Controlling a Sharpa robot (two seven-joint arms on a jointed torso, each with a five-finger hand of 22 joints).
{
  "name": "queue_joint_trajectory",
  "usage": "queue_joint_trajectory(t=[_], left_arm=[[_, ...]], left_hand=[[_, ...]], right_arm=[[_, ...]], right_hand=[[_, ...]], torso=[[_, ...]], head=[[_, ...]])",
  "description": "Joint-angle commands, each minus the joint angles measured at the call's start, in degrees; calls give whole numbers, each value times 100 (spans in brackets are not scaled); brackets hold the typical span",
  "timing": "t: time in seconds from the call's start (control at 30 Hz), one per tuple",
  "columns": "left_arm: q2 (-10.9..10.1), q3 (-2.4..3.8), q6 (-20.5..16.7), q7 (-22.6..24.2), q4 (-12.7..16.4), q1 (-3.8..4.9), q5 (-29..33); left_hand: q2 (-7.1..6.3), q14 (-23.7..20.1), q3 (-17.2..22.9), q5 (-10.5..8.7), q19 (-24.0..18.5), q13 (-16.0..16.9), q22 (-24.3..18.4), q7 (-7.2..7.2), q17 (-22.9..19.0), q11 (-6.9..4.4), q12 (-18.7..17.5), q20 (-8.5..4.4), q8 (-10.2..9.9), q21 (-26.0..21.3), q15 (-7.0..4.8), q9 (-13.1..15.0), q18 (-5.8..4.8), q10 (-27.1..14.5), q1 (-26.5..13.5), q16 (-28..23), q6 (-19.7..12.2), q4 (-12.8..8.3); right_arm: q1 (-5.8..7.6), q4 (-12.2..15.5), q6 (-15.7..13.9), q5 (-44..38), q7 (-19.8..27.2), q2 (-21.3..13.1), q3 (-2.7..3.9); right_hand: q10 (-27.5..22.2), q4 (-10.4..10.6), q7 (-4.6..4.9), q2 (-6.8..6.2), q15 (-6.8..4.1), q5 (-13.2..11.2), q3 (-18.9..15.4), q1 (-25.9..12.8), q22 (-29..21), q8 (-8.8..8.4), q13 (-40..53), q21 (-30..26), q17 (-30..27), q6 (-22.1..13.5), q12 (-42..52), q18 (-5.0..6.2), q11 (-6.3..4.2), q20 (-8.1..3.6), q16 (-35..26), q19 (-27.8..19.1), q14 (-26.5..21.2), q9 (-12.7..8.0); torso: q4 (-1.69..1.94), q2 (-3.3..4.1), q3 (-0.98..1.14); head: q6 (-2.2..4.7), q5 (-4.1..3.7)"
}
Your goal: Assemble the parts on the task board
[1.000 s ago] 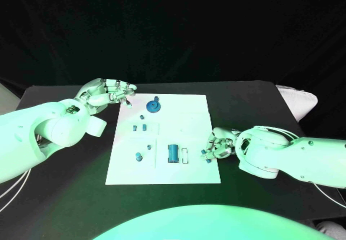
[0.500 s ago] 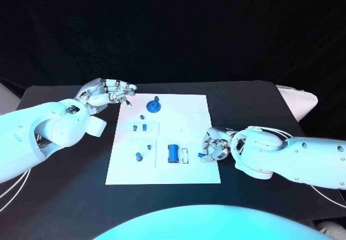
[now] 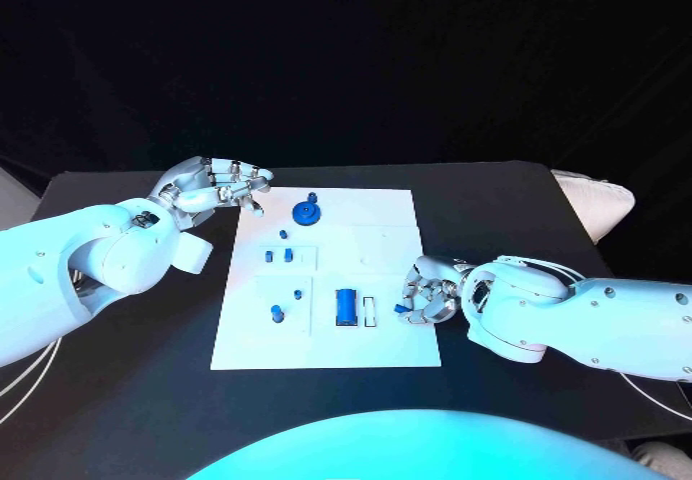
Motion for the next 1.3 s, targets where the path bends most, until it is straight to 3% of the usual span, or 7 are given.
queue_joint_trajectory(t=[0.03, 0.33, 0.47, 0.67, 0.77, 1.23, 1.3], left_arm=[[10, 4, 37, 51, 14, 1, 26], [10, 4, 31, 48, 16, 1, 26], [13, 4, 32, 47, 15, 1, 26], [23, 4, 35, 42, 12, 1, 26], [27, 4, 40, 38, 11, 1, 26], [22, 4, 51, 23, 15, 1, 26], [23, 4, 52, 22, 14, 1, 26]], left_hand=[[59, 1, -3, 12, 45, 5, -5, 23, 4, 2, -29, -11, -34, -23, 15, -8, 78, 18, 2, -29, 1, 26], [69, 2, -3, 12, 46, 6, -6, 25, 4, 3, -29, -11, -36, -25, 16, -8, 77, 18, -6, -29, 3, 38], [74, 2, -3, 13, 47, 6, -7, 25, 5, 4, -30, -10, -38, -26, 16, -8, 77, 19, -11, -29, 4, 46], [83, 3, -3, 13, 47, 7, -8, 26, 5, 5, -31, -10, -41, -28, 18, -8, 77, 18, -21, -29, 4, 59], [152, 6, 6, 21, 50, 10, -17, 25, 8, 7, -36, -4, -54, -45, 23, -8, 76, 15, -73, -26, 7, 144], [152, 6, 6, 21, 50, 10, -17, 25, 8, 7, -36, -4, -54, -45, 23, -8, 76, 15, -73, -26, 7, 144], [152, 6, 6, 21, 50, 10, -17, 25, 8, 7, -36, -4, -54, -45, 23, -8, 76, 15, -73, -26, 7, 144]], right_arm=[[-49, 41, -242, 642, 147, -1, -43], [-16, 144, -856, 1419, 540, -17, -41], [-13, 165, -997, 1722, 653, 28, -40], [-11, 118, -1044, 1966, 689, 207, -40], [-11, 55, -1040, 2005, 624, 303, -40], [-14, -115, -965, 1937, 257, 483, -41], [-14, -118, -965, 1932, 249, 501, -41]], right_hand=[[483, -582, -4, 21, 11, 85, 660, -78, 1278, 26, 1397, 51, 1510, 34, 39, -44, 29, 7, 24, 406, 598, -1569], [494, -565, -4, 5, 7, 282, 802, -256, 1283, 42, 1408, 76, 1510, 16, 58, -48, 27, 1, 24, 412, 598, -1540], [505, -539, -1, 5, 9, 293, 829, -344, 1288, 46, 1420, 98, 1510, 11, 80, -52, 29, 2, 24, 416, 598, -1531], [508, -519, -3, 8, 9, 273, 849, -420, 1291, 53, 1422, 112, 1510, 11, 85, -54, 29, 2, 24, 419, 598, -1523], [517, -511, -6, 17, 8, 272, 863, -450, 1295, 58, 1432, 130, 1510, 16, 102, -57, 27, 1, 24, 423, 598, -1519], [551, -461, -24, -5, -4, 220, 897, -704, 1300, 92, 1469, 156, 1510, 54, 171, -61, 11, -7, 24, 429, 598, -1501], [554, -457, -31, -3, -8, 68, 915, -822, 1300, 102, 1471, 157, 1510, 64, 176, -61, 6, -12, 24, 429, 598, -1501]], torso=[[0, -2, -2], [1, -1, -4], [2, -2, -3], [-1, -1, -5], [5, 1, -5], [3, 0, -3], [4, -2, 1]], head=[[0, 12], [0, 36], [0, 32], [0, 30], [0, 36], [0, 64], [0, 71]])
